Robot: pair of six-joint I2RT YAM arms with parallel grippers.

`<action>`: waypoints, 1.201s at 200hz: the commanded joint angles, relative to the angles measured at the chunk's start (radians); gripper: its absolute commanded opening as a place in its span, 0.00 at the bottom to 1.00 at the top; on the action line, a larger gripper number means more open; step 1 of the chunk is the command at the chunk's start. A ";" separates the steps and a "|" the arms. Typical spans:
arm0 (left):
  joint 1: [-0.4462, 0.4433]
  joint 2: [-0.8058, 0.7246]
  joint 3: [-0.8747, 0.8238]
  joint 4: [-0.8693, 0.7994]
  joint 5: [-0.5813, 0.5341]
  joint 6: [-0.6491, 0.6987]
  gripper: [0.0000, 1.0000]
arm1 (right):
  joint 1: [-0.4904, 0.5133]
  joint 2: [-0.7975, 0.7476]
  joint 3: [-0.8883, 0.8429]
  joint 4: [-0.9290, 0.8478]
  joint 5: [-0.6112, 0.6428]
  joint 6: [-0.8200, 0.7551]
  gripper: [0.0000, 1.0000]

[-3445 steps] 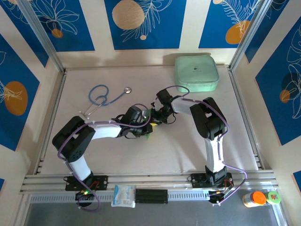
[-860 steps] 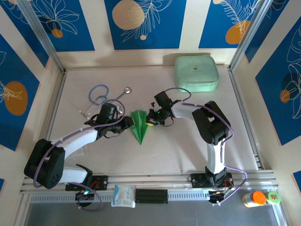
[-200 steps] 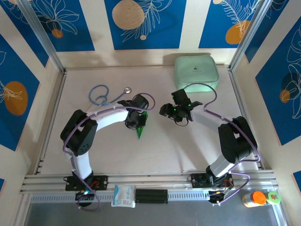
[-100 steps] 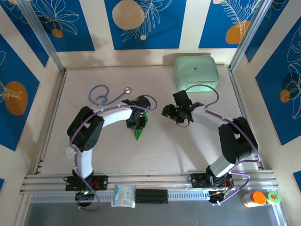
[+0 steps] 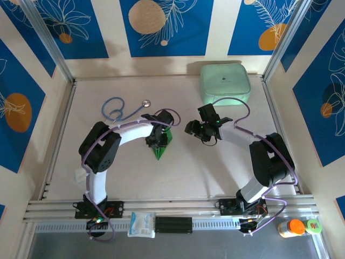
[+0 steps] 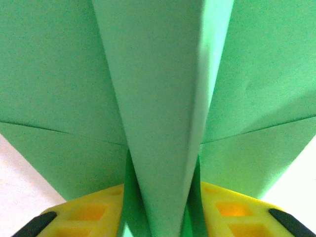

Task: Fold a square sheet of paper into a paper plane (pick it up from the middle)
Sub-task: Move the paper plane to the center of the table.

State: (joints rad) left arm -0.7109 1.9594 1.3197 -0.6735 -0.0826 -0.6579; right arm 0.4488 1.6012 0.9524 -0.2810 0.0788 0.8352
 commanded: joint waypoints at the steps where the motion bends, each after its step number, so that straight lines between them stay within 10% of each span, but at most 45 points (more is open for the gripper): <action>1: -0.003 0.066 -0.002 -0.025 -0.056 -0.022 0.37 | -0.006 0.006 0.002 -0.009 -0.010 0.011 0.59; 141: 0.046 0.345 0.446 -0.101 -0.091 0.030 0.44 | -0.045 -0.049 0.008 -0.049 0.003 -0.007 0.60; 240: 0.046 0.229 0.513 -0.132 -0.100 0.050 0.47 | -0.051 -0.053 0.018 -0.050 -0.010 -0.002 0.59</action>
State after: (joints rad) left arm -0.6704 2.2581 1.8019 -0.7635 -0.1696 -0.6189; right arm 0.4015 1.5791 0.9535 -0.3092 0.0792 0.8383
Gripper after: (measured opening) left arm 0.463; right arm 0.596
